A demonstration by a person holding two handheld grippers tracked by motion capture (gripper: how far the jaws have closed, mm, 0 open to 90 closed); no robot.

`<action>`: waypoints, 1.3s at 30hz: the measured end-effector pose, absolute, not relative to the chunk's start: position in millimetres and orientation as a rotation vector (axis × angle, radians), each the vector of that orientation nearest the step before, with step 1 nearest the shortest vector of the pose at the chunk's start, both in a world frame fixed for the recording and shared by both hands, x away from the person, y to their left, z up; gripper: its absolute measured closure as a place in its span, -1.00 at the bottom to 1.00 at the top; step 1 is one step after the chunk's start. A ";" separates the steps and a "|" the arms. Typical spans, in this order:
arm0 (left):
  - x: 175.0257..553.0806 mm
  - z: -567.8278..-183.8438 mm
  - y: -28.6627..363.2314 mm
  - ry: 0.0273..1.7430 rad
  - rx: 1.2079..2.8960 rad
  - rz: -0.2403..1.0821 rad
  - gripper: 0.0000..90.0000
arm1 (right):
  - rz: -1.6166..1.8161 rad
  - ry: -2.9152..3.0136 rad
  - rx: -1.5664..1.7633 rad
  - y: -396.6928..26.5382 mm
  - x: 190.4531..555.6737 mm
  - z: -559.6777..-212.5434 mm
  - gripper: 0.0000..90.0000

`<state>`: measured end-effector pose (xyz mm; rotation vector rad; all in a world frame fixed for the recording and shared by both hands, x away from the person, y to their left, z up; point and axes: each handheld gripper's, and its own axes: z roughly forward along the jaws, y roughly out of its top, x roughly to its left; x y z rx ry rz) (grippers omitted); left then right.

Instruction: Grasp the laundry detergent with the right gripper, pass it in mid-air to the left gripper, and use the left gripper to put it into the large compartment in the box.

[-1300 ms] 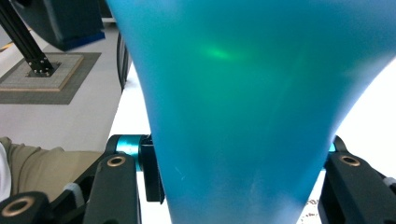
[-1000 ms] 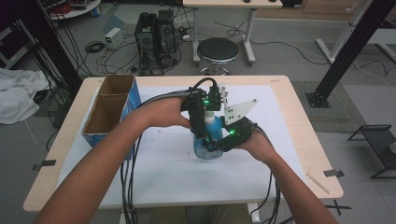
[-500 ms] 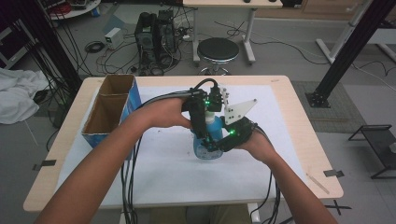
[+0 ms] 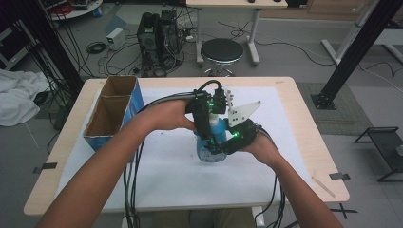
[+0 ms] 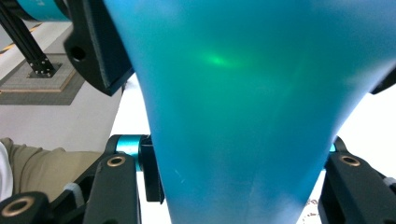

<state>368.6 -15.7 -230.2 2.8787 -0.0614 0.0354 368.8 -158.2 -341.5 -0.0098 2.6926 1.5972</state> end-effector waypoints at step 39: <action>358.5 -210.1 -10.8 -0.103 2.872 0.086 -0.16 | 1.583 2.653 0.001 -186.9 361.8 -324.1 -0.52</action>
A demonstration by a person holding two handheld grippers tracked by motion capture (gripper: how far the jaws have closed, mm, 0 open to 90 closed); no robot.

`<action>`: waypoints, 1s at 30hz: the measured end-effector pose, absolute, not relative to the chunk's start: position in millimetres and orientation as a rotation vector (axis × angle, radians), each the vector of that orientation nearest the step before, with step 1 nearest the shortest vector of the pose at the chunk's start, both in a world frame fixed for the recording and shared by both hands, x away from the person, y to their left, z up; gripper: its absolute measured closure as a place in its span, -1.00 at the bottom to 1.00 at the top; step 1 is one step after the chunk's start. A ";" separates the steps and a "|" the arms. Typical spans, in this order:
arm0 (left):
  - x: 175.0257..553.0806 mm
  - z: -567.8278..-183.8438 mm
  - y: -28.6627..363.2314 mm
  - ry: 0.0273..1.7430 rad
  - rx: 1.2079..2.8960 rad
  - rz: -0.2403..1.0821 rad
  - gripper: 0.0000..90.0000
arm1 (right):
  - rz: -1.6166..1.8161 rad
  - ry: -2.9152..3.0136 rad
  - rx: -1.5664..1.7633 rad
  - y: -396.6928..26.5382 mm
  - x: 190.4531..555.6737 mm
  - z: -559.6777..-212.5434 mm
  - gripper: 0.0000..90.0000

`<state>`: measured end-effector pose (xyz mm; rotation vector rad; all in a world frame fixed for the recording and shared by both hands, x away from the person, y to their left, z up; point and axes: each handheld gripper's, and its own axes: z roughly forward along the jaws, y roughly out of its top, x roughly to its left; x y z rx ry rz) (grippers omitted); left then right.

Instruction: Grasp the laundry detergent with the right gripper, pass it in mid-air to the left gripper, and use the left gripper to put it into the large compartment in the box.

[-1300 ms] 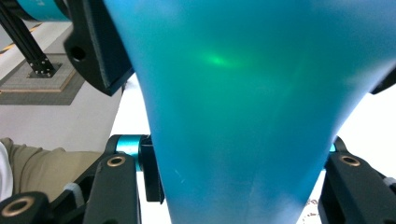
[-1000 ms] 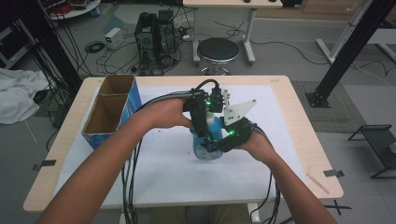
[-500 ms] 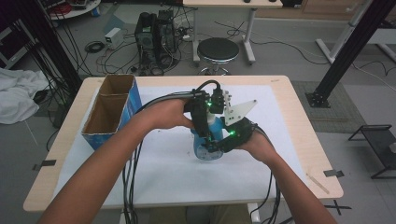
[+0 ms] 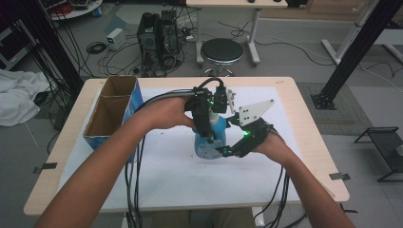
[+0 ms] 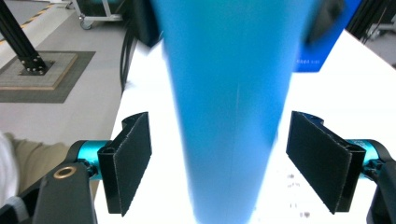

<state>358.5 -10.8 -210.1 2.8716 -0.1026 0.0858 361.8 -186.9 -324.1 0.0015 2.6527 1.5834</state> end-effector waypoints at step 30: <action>374.2 -191.7 37.6 0.132 2.884 0.159 -0.16 | 0.660 3.022 0.283 -271.4 344.5 -298.6 -0.96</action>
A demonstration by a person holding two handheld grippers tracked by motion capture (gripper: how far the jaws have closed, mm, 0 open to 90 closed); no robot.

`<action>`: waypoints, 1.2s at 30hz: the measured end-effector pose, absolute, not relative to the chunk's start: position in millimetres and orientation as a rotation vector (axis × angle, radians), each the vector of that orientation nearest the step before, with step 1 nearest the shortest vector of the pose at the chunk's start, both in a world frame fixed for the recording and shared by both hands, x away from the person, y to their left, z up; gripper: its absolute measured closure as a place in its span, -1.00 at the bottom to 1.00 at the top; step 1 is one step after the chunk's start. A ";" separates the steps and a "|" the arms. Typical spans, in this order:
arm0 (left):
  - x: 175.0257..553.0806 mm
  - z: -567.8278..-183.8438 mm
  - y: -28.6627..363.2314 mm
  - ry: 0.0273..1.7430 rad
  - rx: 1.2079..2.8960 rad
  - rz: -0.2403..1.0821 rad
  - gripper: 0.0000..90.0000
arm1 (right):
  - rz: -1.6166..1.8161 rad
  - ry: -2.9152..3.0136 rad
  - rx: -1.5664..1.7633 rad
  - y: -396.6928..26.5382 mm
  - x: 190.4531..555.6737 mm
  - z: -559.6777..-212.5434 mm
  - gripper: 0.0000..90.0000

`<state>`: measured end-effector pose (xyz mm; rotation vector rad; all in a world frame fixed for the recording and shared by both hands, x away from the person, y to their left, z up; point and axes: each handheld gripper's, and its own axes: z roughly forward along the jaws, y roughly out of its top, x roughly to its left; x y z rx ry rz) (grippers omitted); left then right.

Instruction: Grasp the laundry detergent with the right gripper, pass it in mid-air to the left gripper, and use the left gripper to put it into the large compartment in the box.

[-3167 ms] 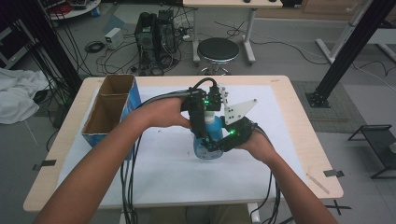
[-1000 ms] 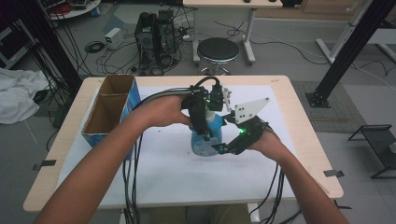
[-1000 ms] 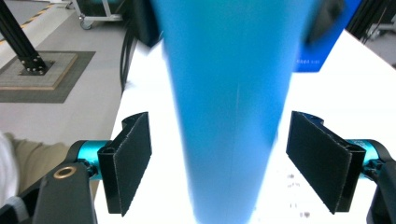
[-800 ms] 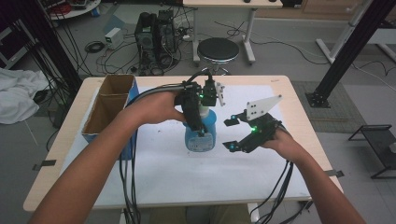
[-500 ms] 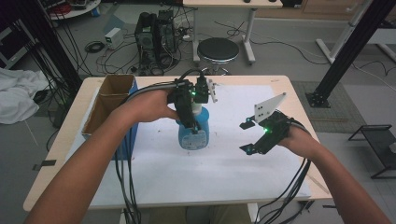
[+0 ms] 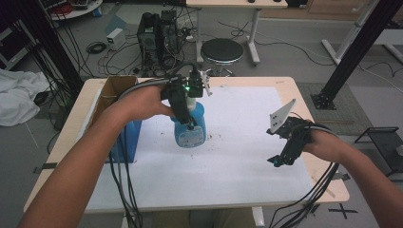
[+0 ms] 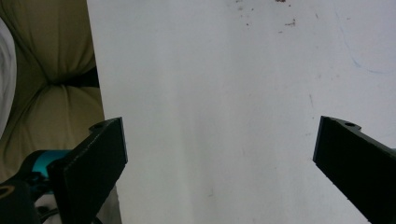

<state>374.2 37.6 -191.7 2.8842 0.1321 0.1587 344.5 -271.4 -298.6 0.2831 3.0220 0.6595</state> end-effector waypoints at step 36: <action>373.7 -78.1 184.2 0.820 2.720 0.360 -0.16 | 0.612 2.960 0.317 -299.6 340.3 -275.7 -0.96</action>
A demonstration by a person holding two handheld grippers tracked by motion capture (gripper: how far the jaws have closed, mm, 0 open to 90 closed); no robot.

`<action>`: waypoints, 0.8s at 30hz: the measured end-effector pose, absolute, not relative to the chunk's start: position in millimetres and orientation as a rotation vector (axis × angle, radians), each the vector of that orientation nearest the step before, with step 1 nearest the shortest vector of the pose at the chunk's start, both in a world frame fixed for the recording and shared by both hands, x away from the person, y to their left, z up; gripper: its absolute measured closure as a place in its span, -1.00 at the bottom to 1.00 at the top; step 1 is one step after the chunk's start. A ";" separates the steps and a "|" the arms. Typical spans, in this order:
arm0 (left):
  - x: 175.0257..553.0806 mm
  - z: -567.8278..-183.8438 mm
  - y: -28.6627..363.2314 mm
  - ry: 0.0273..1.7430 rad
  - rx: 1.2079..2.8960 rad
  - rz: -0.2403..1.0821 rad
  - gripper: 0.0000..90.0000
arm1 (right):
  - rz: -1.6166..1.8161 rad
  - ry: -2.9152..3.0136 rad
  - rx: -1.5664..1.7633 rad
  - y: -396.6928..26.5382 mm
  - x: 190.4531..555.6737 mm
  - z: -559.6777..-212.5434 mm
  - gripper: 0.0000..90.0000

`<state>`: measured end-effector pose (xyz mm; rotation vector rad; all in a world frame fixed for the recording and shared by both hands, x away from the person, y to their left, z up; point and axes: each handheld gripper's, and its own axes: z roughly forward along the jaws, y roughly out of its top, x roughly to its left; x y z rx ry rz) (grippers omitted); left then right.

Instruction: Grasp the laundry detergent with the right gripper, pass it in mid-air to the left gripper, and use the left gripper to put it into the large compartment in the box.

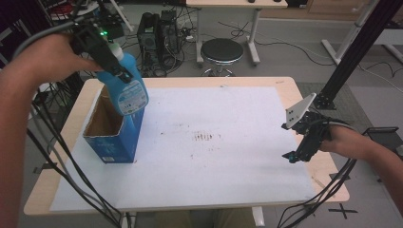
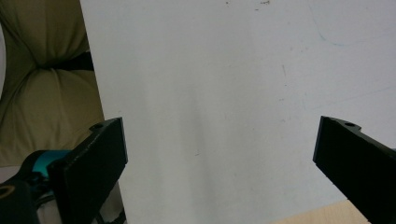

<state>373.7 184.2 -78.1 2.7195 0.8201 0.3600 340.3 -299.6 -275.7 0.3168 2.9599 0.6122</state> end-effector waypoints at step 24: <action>380.6 -115.6 239.8 0.986 2.653 0.377 -0.16 | 0.601 2.947 0.310 -294.1 340.4 -278.2 -0.96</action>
